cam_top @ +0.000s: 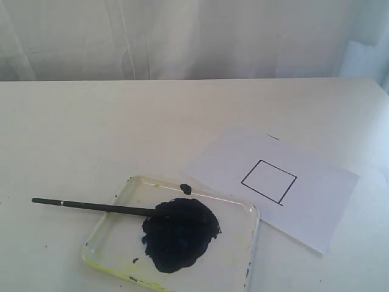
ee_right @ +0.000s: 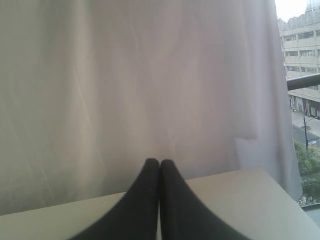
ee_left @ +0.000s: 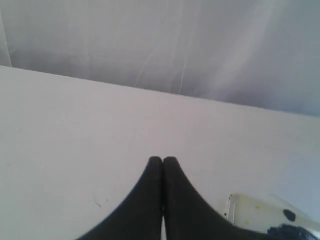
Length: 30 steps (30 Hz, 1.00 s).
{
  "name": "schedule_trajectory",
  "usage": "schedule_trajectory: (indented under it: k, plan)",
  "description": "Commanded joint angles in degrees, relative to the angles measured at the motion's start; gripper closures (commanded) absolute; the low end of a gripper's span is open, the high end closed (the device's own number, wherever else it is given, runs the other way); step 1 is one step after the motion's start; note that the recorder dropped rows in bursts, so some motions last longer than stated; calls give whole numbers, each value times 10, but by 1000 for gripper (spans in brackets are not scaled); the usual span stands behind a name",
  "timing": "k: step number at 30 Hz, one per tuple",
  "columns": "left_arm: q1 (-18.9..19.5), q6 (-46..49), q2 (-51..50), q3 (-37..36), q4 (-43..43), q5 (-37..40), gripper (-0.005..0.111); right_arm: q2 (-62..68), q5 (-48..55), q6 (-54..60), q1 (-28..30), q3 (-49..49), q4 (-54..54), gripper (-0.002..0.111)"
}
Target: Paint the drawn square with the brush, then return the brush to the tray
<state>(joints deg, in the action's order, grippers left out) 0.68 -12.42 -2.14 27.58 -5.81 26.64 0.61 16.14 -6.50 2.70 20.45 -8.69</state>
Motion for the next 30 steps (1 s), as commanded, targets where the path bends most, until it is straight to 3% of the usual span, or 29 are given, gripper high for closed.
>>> schedule_trajectory:
  k: [1,9,16,22,27,30]
  plan:
    - [-3,54,-74,86,1,104,107,62,53,2,2,93,-4,108]
    - [-3,82,-229,225,1,137,107,225,75,52,2,251,-4,108]
    - [-3,84,-318,259,-2,150,107,369,124,91,2,330,-6,106]
    - [-3,95,-404,259,-1,131,107,472,150,168,2,344,-7,83]
    - [-3,95,-492,259,-17,96,107,560,231,167,2,352,-45,55]
    - [-3,97,-542,259,-26,76,107,620,303,201,2,370,-69,52]
